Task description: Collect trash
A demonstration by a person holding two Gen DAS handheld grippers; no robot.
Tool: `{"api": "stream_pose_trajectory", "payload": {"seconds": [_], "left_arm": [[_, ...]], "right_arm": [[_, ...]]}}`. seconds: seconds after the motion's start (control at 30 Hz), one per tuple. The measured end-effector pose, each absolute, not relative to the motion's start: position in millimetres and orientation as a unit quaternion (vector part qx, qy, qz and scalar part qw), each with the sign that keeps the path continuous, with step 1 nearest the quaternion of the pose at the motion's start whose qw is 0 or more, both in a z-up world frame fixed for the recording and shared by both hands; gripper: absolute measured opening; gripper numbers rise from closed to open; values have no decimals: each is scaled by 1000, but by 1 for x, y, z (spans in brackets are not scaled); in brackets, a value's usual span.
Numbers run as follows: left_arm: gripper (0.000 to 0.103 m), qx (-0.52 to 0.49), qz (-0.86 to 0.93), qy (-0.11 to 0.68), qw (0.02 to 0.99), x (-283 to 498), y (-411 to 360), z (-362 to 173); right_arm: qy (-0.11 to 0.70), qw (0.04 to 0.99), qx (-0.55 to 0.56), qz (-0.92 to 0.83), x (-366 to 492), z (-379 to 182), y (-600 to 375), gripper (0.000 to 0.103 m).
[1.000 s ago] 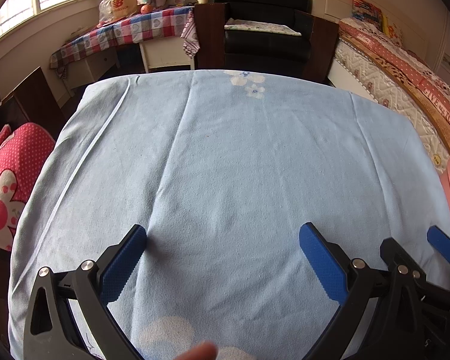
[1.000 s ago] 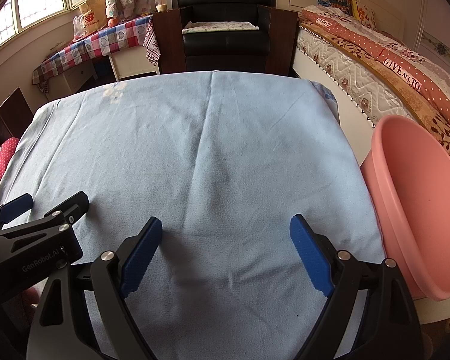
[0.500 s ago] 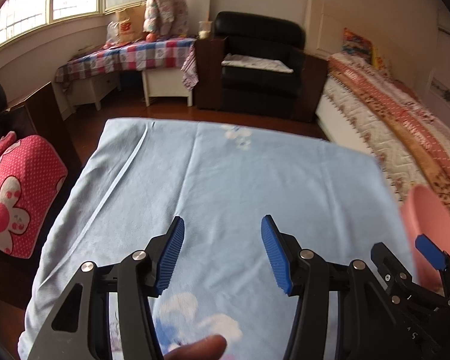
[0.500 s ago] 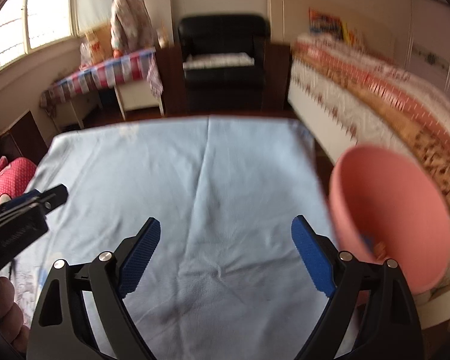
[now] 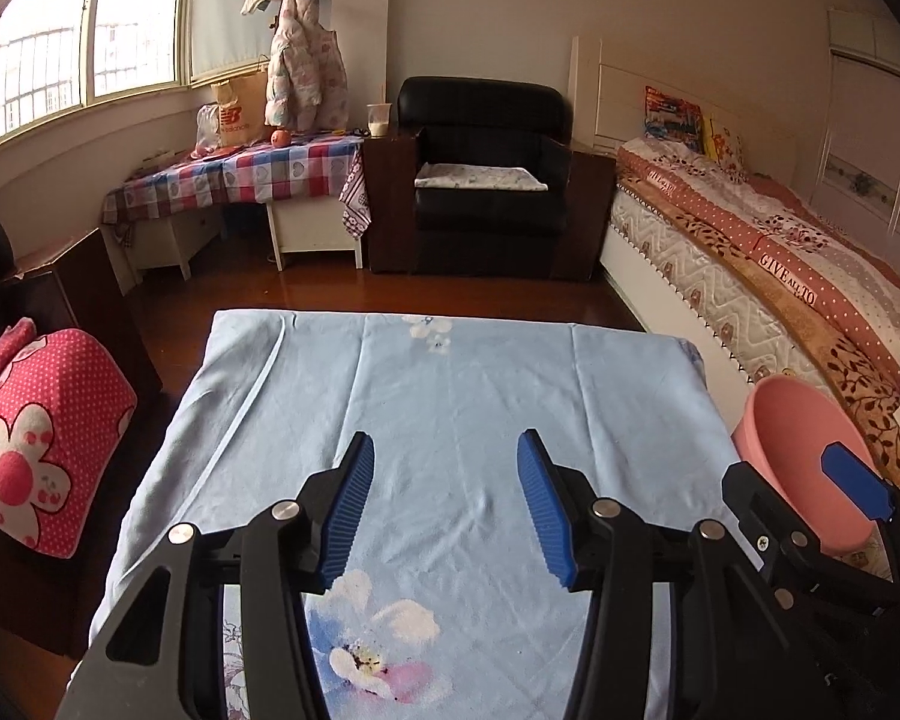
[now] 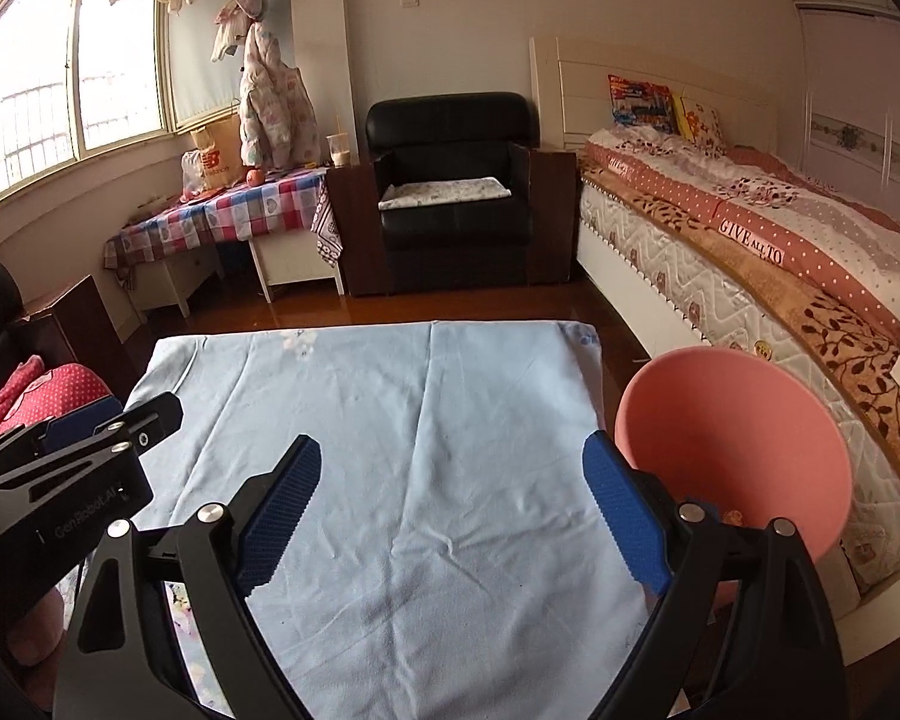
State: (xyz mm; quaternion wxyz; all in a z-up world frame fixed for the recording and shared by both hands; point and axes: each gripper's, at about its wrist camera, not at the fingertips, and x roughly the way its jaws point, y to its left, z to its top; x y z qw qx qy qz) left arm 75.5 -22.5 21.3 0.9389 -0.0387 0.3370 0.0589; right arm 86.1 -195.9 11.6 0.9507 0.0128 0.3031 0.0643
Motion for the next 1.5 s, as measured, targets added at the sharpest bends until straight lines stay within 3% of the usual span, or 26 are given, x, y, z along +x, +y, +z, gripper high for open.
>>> {"api": "stream_pose_trajectory", "payload": {"seconds": [1.5], "left_arm": [[50, -36, 67, 342, 937, 73, -25, 20]], "right_arm": [[310, 949, 3, 53, 84, 8, -189, 89]]}}
